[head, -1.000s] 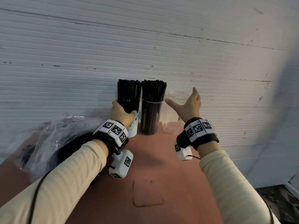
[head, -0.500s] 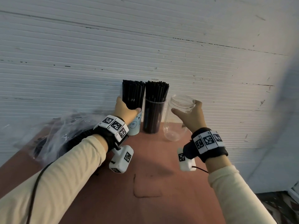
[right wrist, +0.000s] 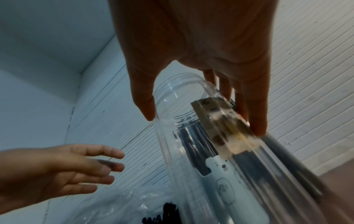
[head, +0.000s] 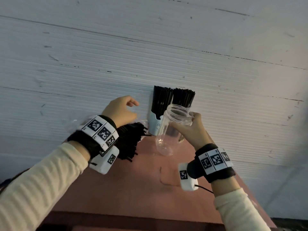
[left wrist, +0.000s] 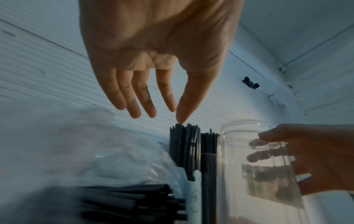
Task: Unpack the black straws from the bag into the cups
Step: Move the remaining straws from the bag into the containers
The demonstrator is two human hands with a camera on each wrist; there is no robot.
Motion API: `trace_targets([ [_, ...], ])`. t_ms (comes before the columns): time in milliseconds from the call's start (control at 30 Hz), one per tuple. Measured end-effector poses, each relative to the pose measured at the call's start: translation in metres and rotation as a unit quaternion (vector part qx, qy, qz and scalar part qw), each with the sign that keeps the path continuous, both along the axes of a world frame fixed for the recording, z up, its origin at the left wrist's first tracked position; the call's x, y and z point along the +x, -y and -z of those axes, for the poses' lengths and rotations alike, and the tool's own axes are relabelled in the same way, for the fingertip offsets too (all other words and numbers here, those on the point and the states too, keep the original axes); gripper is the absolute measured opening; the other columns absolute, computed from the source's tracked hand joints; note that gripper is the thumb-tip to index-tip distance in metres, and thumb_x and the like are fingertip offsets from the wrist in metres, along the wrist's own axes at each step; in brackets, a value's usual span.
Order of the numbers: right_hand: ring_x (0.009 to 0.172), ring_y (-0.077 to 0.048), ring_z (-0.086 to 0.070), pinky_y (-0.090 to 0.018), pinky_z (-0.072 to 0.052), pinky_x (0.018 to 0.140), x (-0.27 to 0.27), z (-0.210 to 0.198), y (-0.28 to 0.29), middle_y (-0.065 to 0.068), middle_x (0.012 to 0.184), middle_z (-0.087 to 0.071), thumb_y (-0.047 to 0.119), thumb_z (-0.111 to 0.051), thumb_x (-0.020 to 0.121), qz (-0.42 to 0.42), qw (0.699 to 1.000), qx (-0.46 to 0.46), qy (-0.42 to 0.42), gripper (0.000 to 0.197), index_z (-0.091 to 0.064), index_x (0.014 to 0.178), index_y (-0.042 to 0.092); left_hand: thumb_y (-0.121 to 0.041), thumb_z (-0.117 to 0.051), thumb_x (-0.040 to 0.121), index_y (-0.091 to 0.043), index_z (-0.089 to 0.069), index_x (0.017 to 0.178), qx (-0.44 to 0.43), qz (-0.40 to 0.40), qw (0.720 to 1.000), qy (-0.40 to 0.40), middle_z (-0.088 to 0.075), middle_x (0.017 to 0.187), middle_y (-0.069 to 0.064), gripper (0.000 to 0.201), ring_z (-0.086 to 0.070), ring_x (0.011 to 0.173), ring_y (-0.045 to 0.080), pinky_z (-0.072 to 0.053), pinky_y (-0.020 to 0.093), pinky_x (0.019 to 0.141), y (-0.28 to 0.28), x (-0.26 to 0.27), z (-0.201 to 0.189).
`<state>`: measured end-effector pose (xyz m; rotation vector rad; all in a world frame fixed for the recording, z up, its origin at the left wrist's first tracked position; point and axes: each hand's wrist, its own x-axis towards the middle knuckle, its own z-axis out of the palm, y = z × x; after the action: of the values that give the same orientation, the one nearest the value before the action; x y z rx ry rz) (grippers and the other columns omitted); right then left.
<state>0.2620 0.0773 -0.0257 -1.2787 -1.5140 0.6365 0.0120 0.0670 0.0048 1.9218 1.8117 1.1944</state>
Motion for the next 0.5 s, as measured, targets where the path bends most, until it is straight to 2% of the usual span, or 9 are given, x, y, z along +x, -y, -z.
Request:
trace_targets([
  [67,0.106,-0.019,-0.06,-0.04,-0.054,0.091,-0.005,-0.001,0.003,-0.007,0.12,-0.055,0.035,-0.085,0.067,0.001,1.0,-0.002,0.009,0.07,-0.035,0.114,0.02,-0.025,-0.073,0.073,-0.042,-0.061,0.102,-0.027,-0.016,0.998,-0.05,-0.055,0.115,-0.007,0.036,-0.055,0.104,0.017,-0.046,0.036,0.092,0.011,-0.018,0.002],
  [133,0.107,-0.019,-0.059,-0.038,-0.053,0.093,-0.009,-0.002,0.007,-0.009,0.123,-0.054,0.033,-0.085,0.067,-0.001,1.0,-0.013,0.016,0.071,-0.033,0.115,0.02,-0.035,-0.076,0.064,-0.054,-0.056,0.095,-0.058,-0.029,0.991,-0.117,-0.054,0.115,-0.002,0.041,-0.057,0.104,0.022,-0.047,0.04,0.091,0.019,-0.032,0.002],
  [167,0.109,-0.02,-0.058,-0.036,-0.052,0.093,-0.01,-0.003,0.008,-0.01,0.126,-0.054,0.032,-0.085,0.068,-0.003,1.0,-0.021,0.017,0.073,-0.032,0.118,0.019,-0.033,-0.078,0.062,-0.056,-0.056,0.097,-0.075,-0.031,0.987,-0.136,-0.052,0.119,0.002,0.047,-0.057,0.106,0.026,-0.048,0.04,0.092,0.021,-0.038,0.004],
  [233,0.123,-0.022,-0.05,-0.032,-0.045,0.099,-0.014,-0.008,0.017,-0.011,0.139,-0.044,0.035,-0.084,0.069,-0.002,0.999,-0.018,0.04,0.089,-0.027,0.134,0.013,-0.017,-0.078,0.068,-0.045,-0.059,0.115,-0.103,-0.014,0.984,-0.145,-0.041,0.129,0.011,0.057,-0.051,0.114,0.03,-0.045,0.036,0.095,0.026,-0.048,0.01],
  [267,0.133,-0.023,-0.039,-0.034,-0.037,0.106,-0.016,-0.01,0.021,-0.01,0.145,-0.034,0.04,-0.083,0.07,0.01,0.997,-0.005,0.073,0.1,-0.021,0.142,0.01,-0.009,-0.075,0.072,-0.038,-0.059,0.12,-0.11,0.009,0.983,-0.149,-0.039,0.128,0.013,0.059,-0.051,0.112,0.031,-0.045,0.032,0.092,0.027,-0.053,0.012],
  [333,0.141,-0.024,-0.019,-0.038,-0.023,0.115,-0.023,-0.016,0.03,-0.01,0.151,-0.019,0.048,-0.08,0.071,0.041,0.987,0.058,0.143,0.108,-0.015,0.149,0.012,0.002,-0.067,0.075,-0.039,-0.06,0.115,-0.117,0.061,0.977,-0.166,-0.048,0.118,0.009,0.057,-0.058,0.093,0.031,-0.049,0.03,0.076,0.031,-0.058,0.015],
  [400,0.14,-0.024,-0.017,-0.036,-0.02,0.114,-0.036,-0.021,0.037,-0.008,0.149,-0.021,0.045,-0.077,0.075,0.055,0.967,0.173,0.177,0.093,-0.026,0.146,0.014,0.007,-0.062,0.074,-0.049,-0.06,0.1,-0.116,0.088,0.976,-0.159,-0.06,0.11,0.009,0.061,-0.061,0.075,0.032,-0.055,0.036,0.067,0.03,-0.065,0.016],
  [433,0.137,-0.023,-0.022,-0.033,-0.022,0.113,-0.043,-0.023,0.038,-0.007,0.145,-0.026,0.042,-0.076,0.078,0.05,0.954,0.228,0.187,0.081,-0.034,0.142,0.015,0.007,-0.061,0.074,-0.05,-0.061,0.096,-0.115,0.093,0.976,-0.157,-0.063,0.112,0.008,0.061,-0.063,0.074,0.031,-0.057,0.039,0.07,0.028,-0.07,0.017],
  [500,0.127,-0.019,-0.035,-0.028,-0.028,0.106,-0.062,-0.027,0.041,-0.005,0.134,-0.04,0.034,-0.071,0.082,0.012,0.932,0.295,0.209,0.055,-0.05,0.129,0.013,0.008,-0.057,0.074,-0.053,-0.062,0.09,-0.106,0.099,0.977,-0.155,-0.063,0.122,0.002,0.063,-0.066,0.089,0.035,-0.056,0.048,0.08,0.021,-0.08,0.022],
])
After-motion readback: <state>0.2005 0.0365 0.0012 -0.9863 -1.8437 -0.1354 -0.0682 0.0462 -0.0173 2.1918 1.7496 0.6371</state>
